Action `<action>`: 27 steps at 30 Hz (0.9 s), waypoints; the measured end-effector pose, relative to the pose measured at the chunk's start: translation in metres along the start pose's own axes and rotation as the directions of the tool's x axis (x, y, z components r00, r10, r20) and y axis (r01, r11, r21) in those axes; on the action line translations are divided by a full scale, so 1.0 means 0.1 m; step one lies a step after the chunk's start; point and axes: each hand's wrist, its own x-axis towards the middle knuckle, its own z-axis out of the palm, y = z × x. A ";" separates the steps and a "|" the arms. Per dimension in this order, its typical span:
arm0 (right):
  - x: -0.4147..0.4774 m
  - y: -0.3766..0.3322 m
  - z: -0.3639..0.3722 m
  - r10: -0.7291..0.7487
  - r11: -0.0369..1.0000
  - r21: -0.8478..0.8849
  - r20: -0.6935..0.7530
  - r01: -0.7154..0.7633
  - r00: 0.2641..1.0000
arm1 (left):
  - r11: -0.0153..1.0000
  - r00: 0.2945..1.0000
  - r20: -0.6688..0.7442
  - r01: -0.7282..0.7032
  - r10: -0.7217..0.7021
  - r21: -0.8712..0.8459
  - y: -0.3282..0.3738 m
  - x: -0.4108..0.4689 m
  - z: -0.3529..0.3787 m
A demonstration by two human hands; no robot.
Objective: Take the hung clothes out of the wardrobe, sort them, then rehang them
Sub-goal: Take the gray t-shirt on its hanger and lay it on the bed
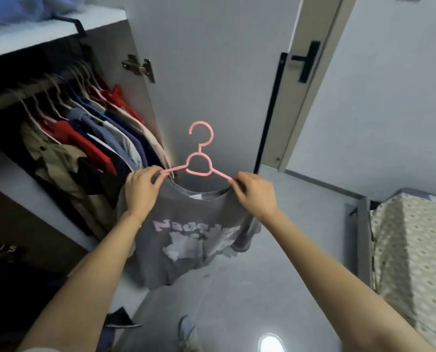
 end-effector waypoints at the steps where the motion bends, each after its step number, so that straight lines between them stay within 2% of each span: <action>1: -0.12 0.11 -0.10 0.030 1.000 -0.004 -0.011 -0.030 1.000 | 0.999 1.000 0.011 -0.027 0.027 -0.020 0.15 -0.04 0.06; 7: -0.84 0.73 -0.76 0.239 0.968 -0.069 -0.020 -0.239 0.971 | 0.982 0.984 0.114 -0.119 0.137 -0.145 1.12 -0.30 0.54; 10: -1.22 1.07 -1.07 0.359 0.925 -0.121 -0.030 -0.360 0.933 | 0.968 0.965 0.185 -0.148 0.185 -0.201 1.69 -0.45 0.81; 15: -1.88 1.52 -1.57 0.523 0.818 -0.190 -0.147 -0.543 0.840 | 0.918 0.893 0.335 -0.178 0.302 -0.355 2.62 -0.62 1.30; 19: -2.43 1.80 -1.97 0.644 0.694 -0.200 -0.258 -0.692 0.720 | 0.870 0.822 0.391 -0.231 0.414 -0.436 3.44 -0.76 1.64; 23: -2.95 2.03 -2.35 0.769 0.518 -0.170 -0.337 -0.839 0.543 | 0.788 0.687 0.450 -0.306 0.571 -0.534 4.26 -0.91 1.99; 27: -3.44 2.17 -2.69 0.822 0.343 -0.123 -0.441 -0.931 0.361 | 0.684 0.549 0.447 -0.363 0.706 -0.633 5.07 -1.16 2.28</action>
